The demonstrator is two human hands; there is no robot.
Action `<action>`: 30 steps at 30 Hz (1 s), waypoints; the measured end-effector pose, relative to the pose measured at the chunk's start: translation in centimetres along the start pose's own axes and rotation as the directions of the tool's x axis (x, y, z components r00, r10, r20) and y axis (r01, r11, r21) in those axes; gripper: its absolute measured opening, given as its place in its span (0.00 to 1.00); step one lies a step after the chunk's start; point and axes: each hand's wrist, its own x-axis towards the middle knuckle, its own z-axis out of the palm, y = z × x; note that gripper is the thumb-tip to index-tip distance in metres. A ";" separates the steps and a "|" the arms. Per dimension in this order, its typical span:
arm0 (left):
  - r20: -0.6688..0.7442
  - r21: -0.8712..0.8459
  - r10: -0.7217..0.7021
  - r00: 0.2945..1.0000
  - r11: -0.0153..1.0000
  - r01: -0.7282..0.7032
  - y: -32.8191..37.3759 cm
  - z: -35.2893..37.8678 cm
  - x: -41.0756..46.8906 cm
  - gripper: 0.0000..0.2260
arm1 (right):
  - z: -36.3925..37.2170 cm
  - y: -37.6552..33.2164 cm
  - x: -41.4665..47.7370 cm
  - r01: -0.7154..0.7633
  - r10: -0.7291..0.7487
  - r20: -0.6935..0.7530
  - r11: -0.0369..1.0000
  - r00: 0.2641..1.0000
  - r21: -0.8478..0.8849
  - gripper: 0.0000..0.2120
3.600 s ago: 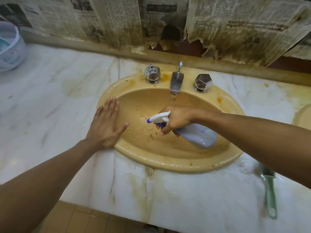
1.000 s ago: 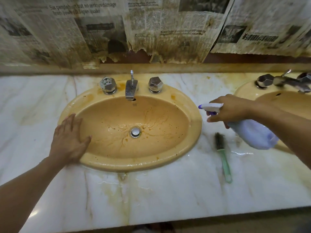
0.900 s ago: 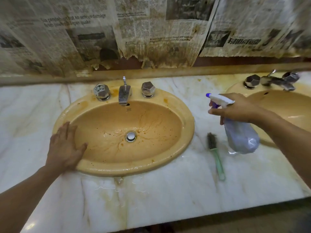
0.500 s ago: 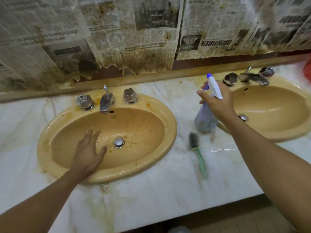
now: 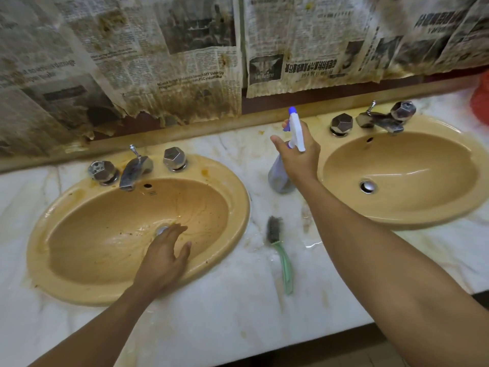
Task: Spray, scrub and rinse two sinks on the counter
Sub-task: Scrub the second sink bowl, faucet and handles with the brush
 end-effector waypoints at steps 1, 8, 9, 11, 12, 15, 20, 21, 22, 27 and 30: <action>-0.004 0.002 -0.012 1.000 1.000 0.012 -0.2 -0.1 -0.1 0.28 | -0.2 0.3 -0.1 -0.018 0.018 0.051 1.000 0.999 0.004 0.20; -0.029 -0.090 -0.045 0.999 0.995 0.042 0.5 -0.6 -0.6 0.19 | -3.5 2.6 -9.2 -0.217 0.230 -0.008 0.909 0.973 -0.357 0.30; -0.035 -0.107 -0.033 0.999 0.994 0.029 0.8 -0.6 -0.6 0.17 | -3.9 2.5 -11.3 -0.229 0.281 0.048 0.858 0.958 -0.460 0.23; -0.053 -0.142 0.001 0.999 0.990 -0.008 1.7 -0.6 -0.6 0.15 | -4.3 2.5 -14.9 -0.198 0.451 0.223 0.714 0.864 -0.672 0.19; -0.057 -0.160 0.019 0.998 0.987 -0.028 2.3 -0.6 -0.5 0.15 | -4.4 2.5 -16.3 -0.141 0.517 0.283 0.636 0.808 -0.759 0.19; -0.008 -0.222 0.107 0.994 0.969 -0.106 3.9 -0.7 -0.4 0.15 | -3.8 2.4 -19.3 0.042 0.521 0.336 0.495 0.785 -0.868 0.13; 0.054 -0.198 0.261 0.964 0.949 -0.246 3.0 -2.4 -0.7 0.14 | -0.5 -0.6 -21.0 0.026 0.339 0.323 0.653 0.884 -0.757 0.03; 0.051 -0.184 0.272 0.961 0.948 -0.259 2.1 -3.1 -0.8 0.14 | 0.6 -1.5 -20.9 0.006 0.320 0.327 0.706 0.889 -0.708 0.01; 0.048 -0.170 0.275 0.960 0.950 -0.264 1.0 -3.7 -0.9 0.13 | 1.7 -2.4 -20.7 -0.011 0.308 0.328 0.744 0.893 -0.669 0.02; 0.066 -0.121 0.209 0.976 0.972 -0.200 -6.0 -7.1 -1.2 0.14 | 8.5 -5.9 -19.4 0.034 0.300 0.477 0.818 0.826 -0.574 0.12; 0.130 -0.042 0.125 0.984 0.992 -0.120 -10.7 -8.7 -1.4 0.15 | 13.1 -6.7 -18.7 0.104 0.302 0.595 0.828 0.745 -0.551 0.12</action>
